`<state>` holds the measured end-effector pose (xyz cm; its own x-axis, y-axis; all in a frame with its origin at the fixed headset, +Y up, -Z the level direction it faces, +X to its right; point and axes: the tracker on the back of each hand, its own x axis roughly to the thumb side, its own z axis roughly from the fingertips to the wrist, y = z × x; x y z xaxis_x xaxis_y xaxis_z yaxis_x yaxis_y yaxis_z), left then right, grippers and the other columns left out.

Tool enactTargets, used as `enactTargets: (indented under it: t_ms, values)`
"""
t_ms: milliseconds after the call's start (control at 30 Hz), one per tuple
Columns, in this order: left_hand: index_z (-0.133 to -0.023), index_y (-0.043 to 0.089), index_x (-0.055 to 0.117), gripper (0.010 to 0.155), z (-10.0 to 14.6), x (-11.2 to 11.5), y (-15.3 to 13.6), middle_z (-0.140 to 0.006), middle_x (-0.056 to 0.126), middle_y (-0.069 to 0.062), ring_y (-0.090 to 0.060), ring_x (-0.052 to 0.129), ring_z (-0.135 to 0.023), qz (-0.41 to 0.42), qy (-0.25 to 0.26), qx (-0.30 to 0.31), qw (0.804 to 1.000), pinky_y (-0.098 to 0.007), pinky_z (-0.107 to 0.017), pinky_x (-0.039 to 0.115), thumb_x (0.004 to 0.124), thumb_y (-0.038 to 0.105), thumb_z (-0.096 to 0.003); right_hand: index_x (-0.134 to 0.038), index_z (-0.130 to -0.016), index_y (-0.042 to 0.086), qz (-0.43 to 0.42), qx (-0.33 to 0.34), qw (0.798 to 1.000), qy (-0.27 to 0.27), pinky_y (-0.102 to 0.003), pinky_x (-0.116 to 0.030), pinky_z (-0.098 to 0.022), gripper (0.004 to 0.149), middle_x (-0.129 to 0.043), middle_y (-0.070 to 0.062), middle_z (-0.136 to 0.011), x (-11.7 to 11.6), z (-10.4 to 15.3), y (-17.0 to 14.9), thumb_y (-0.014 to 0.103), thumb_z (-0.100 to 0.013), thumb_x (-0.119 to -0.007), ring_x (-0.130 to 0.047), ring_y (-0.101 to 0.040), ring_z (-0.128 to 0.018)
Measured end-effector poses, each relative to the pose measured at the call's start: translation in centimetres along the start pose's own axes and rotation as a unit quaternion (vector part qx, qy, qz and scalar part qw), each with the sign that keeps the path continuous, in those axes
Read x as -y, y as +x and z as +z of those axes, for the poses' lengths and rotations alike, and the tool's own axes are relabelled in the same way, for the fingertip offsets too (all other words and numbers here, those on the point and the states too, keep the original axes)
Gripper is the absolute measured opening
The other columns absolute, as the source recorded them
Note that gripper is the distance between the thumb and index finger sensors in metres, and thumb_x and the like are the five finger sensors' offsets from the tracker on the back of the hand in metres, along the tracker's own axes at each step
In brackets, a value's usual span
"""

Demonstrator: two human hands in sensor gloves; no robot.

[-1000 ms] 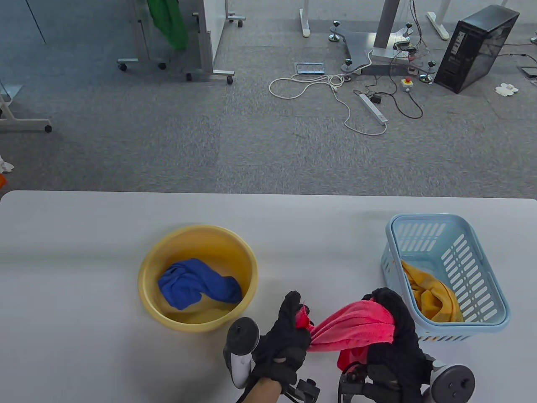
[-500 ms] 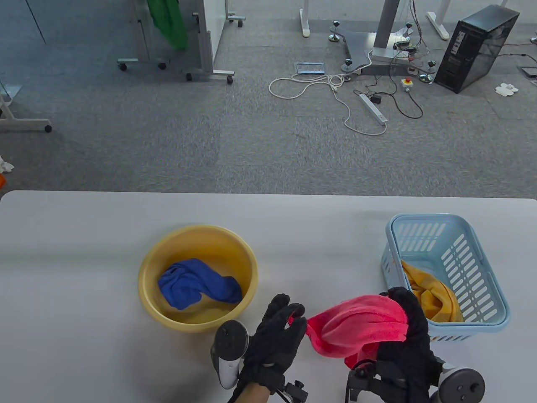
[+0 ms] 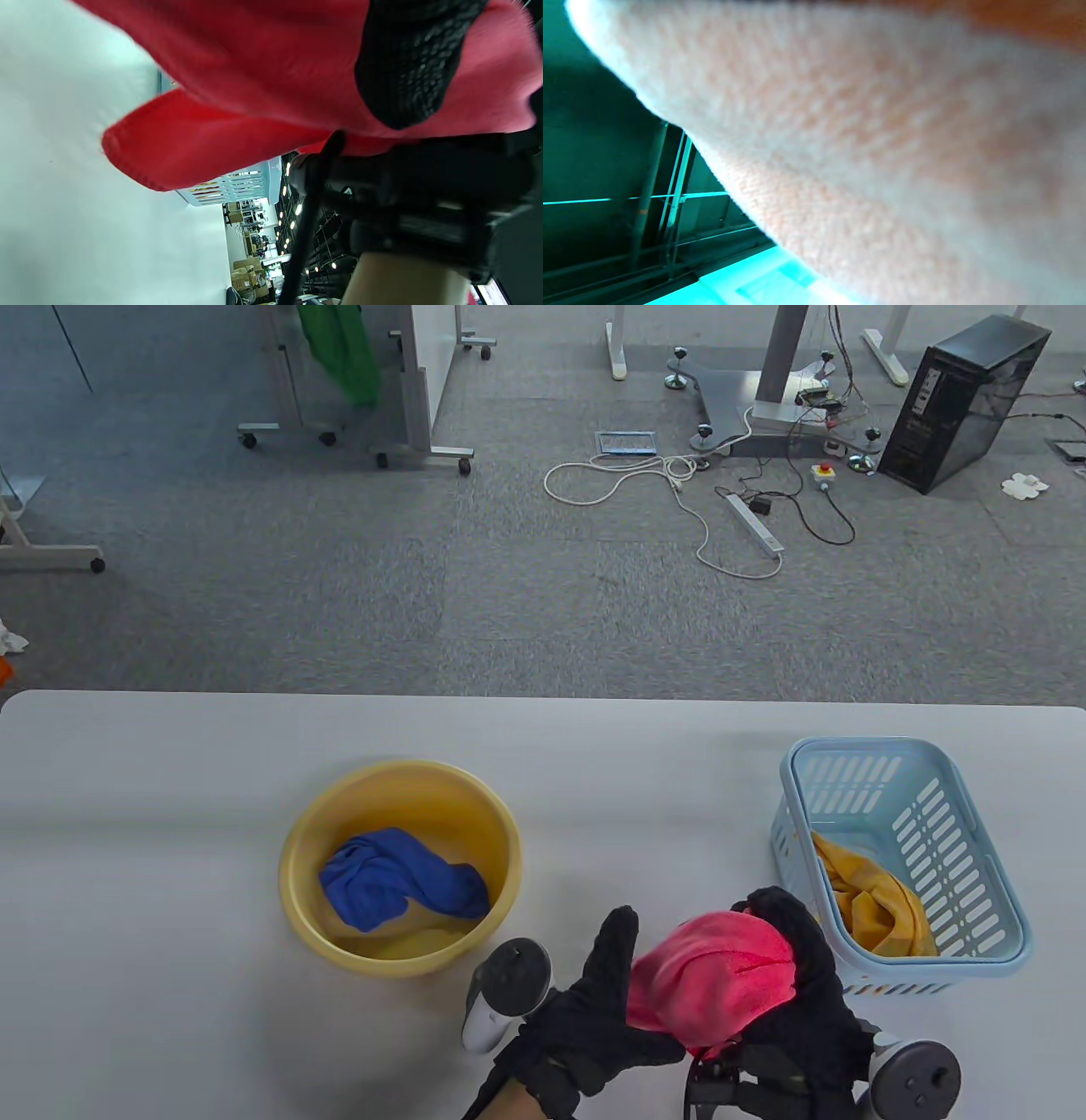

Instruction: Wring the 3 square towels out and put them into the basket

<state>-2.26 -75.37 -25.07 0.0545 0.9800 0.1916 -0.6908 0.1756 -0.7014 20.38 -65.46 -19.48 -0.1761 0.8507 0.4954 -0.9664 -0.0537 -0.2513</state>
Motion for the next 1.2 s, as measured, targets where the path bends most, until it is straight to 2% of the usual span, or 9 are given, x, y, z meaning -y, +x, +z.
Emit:
enactTargets:
  t_ms: [100, 267, 433, 500, 700, 833, 967, 1100, 1200]
  values:
    - [-0.107, 0.043, -0.001, 0.119, -0.1, 0.2, -0.1, -0.117, -0.005, -0.007, -0.046, 0.002, -0.112, 0.021, -0.024, -0.003, 0.999, -0.075, -0.071, 0.016, 0.100, 0.050, -0.0455, -0.059, -0.105, 0.023, -0.015, 0.009, 0.999, 0.050, -0.063, -0.056, -0.074, 0.055, -0.064, -0.015, -0.106, -0.7, -0.1, 0.2, 0.015, -0.055, -0.083, -0.082, -0.039, -0.087]
    - [-0.112, 0.039, 0.013, 0.108, -0.4, 0.1, 0.8, -0.125, 0.035, -0.007, -0.045, 0.020, -0.116, 0.041, -0.057, 0.011, 0.997, -0.076, -0.071, 0.022, 0.100, 0.039, -0.0475, -0.060, -0.105, 0.024, -0.042, 0.020, 0.994, 0.097, -0.064, -0.056, -0.075, 0.056, -0.066, -0.015, -0.105, -1.8, -0.2, -0.1, 0.016, -0.055, -0.083, -0.084, -0.038, -0.086]
    - [-0.115, 0.036, 0.018, 0.104, -0.6, 0.5, -0.8, -0.114, 0.069, -0.006, -0.044, 0.037, -0.117, 0.128, -0.097, -0.014, 0.987, -0.077, -0.071, 0.024, 0.099, 0.038, -0.0495, -0.062, -0.104, 0.023, -0.045, 0.027, 0.992, 0.119, -0.065, -0.055, -0.075, 0.055, -0.068, -0.015, -0.105, -2.3, -0.1, -0.2, 0.016, -0.054, -0.084, -0.086, -0.038, -0.086]
    - [-0.115, 0.036, 0.019, 0.105, -0.6, 0.5, -0.7, -0.107, 0.076, -0.004, -0.044, 0.044, -0.116, 0.115, -0.090, -0.010, 0.989, -0.077, -0.071, 0.024, 0.100, 0.039, -0.0486, -0.061, -0.104, 0.023, -0.042, 0.028, 0.991, 0.121, -0.065, -0.054, -0.075, 0.056, -0.068, -0.015, -0.105, -2.3, -0.1, -0.1, 0.017, -0.054, -0.084, -0.085, -0.038, -0.086]
    - [-0.116, 0.032, 0.040, 0.094, -0.6, 0.4, -0.8, -0.076, 0.089, -0.001, -0.033, 0.083, -0.087, 0.124, -0.056, -0.008, 0.991, -0.077, -0.070, 0.040, 0.102, 0.036, -0.0453, -0.062, -0.104, 0.023, -0.046, 0.023, 0.993, 0.109, -0.067, -0.054, -0.075, 0.056, -0.069, -0.015, -0.104, -1.9, 0.0, -0.3, 0.017, -0.054, -0.085, -0.086, -0.038, -0.086]
    - [-0.114, 0.028, 0.051, 0.087, -0.5, -0.2, -0.9, -0.062, 0.092, 0.000, -0.030, 0.094, -0.070, 0.108, -0.048, -0.018, 0.993, -0.073, -0.067, 0.056, 0.103, 0.034, -0.0446, -0.063, -0.104, 0.023, -0.029, 0.029, 0.993, 0.111, -0.067, -0.054, -0.075, 0.056, -0.070, -0.015, -0.104, -1.9, 0.0, -0.3, 0.018, -0.053, -0.086, -0.086, -0.038, -0.085]
    - [-0.111, 0.025, 0.063, 0.077, -0.1, -1.1, -0.1, -0.061, 0.092, -0.001, -0.031, 0.095, -0.067, 0.067, -0.028, -0.028, 0.997, -0.073, -0.066, 0.057, 0.103, 0.031, -0.0459, -0.064, -0.103, 0.022, -0.030, 0.021, 0.996, 0.083, -0.068, -0.053, -0.075, 0.057, -0.071, -0.015, -0.103, -1.4, 0.1, -0.3, 0.018, -0.052, -0.089, -0.087, -0.038, -0.085]
    - [-0.094, 0.025, 0.089, 0.049, 0.3, -1.5, 1.3, -0.060, 0.093, 0.000, -0.031, 0.095, -0.067, -0.041, 0.018, -0.036, 0.998, -0.073, -0.065, 0.058, 0.101, 0.034, -0.0466, -0.065, -0.103, 0.022, -0.018, 0.013, 0.997, 0.073, -0.069, -0.053, -0.074, 0.057, -0.072, -0.014, -0.103, -0.9, 0.0, -0.4, 0.019, -0.052, -0.091, -0.087, -0.038, -0.084]
    - [-0.097, 0.026, 0.087, 0.049, 0.7, -1.8, 1.4, -0.080, 0.087, -0.003, -0.038, 0.083, -0.087, -0.072, 0.062, -0.035, 0.995, -0.076, -0.066, 0.053, 0.097, 0.035, -0.0493, -0.066, -0.102, 0.022, 0.003, 0.015, 0.998, 0.069, -0.069, -0.052, -0.074, 0.057, -0.072, -0.014, -0.103, -0.8, 0.1, -0.4, 0.020, -0.051, -0.092, -0.086, -0.038, -0.085]
